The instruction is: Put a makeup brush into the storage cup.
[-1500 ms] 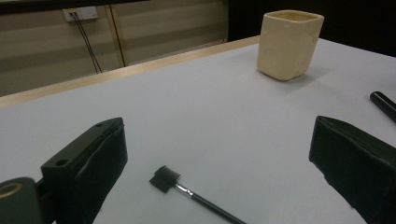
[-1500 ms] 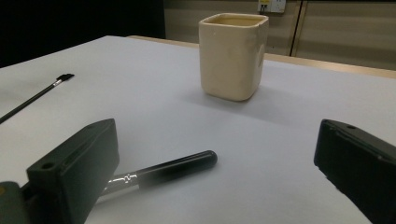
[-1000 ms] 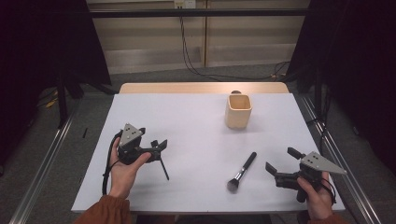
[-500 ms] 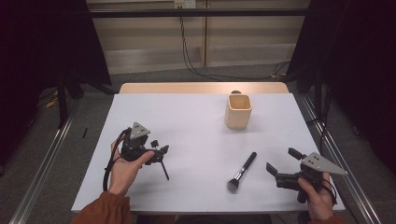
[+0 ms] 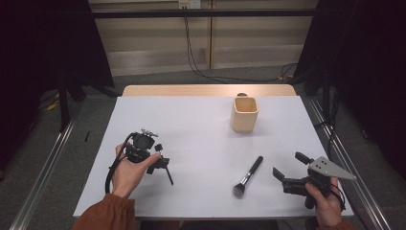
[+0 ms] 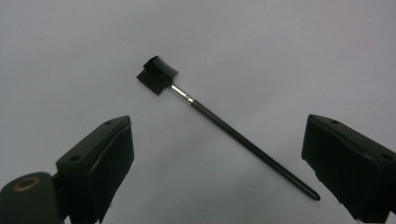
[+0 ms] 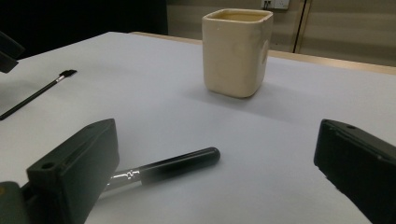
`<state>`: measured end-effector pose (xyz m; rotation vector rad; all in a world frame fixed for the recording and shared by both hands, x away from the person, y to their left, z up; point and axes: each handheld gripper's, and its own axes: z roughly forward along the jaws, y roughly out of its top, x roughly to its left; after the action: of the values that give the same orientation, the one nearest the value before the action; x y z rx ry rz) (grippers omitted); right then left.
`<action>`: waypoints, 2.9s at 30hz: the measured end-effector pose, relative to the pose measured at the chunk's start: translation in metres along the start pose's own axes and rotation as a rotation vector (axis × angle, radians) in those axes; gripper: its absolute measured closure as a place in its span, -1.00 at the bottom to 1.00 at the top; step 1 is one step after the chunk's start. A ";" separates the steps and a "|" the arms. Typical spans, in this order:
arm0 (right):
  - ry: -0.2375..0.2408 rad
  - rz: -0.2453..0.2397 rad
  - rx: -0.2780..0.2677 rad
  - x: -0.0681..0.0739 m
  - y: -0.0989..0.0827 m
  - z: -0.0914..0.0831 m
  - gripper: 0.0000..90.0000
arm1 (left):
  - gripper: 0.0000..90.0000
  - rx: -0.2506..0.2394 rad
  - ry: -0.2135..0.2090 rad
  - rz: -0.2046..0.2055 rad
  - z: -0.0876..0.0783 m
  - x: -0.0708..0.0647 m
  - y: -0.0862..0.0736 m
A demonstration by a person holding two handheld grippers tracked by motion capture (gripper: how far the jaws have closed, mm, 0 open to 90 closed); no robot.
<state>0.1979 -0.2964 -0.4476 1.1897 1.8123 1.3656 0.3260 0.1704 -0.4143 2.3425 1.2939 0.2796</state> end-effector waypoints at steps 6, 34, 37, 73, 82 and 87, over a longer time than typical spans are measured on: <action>0.000 0.001 0.004 0.000 0.000 0.001 -1.00 | -0.79 0.112 -0.015 -0.016 0.005 -0.006 0.006; 0.005 0.001 0.009 0.001 0.000 0.002 -1.00 | -0.44 0.345 -0.009 -0.066 0.043 -0.023 0.016; 0.007 -0.003 0.011 0.001 -0.001 0.002 -1.00 | -0.39 0.362 -0.015 -0.067 0.045 -0.023 0.016; 0.008 -0.002 0.015 0.001 -0.001 0.001 -1.00 | 0.82 0.423 -0.013 -0.020 0.044 -0.018 0.016; 0.011 -0.002 0.016 0.001 -0.001 0.001 -1.00 | 0.92 0.415 -0.023 0.005 0.043 -0.015 0.015; 0.011 -0.006 0.018 0.001 -0.001 0.002 -1.00 | 0.92 0.381 -0.062 -0.023 0.040 -0.009 0.012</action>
<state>0.1989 -0.2946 -0.4492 1.1869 1.8385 1.3573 0.3451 0.1460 -0.4433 2.6193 1.4463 -0.0547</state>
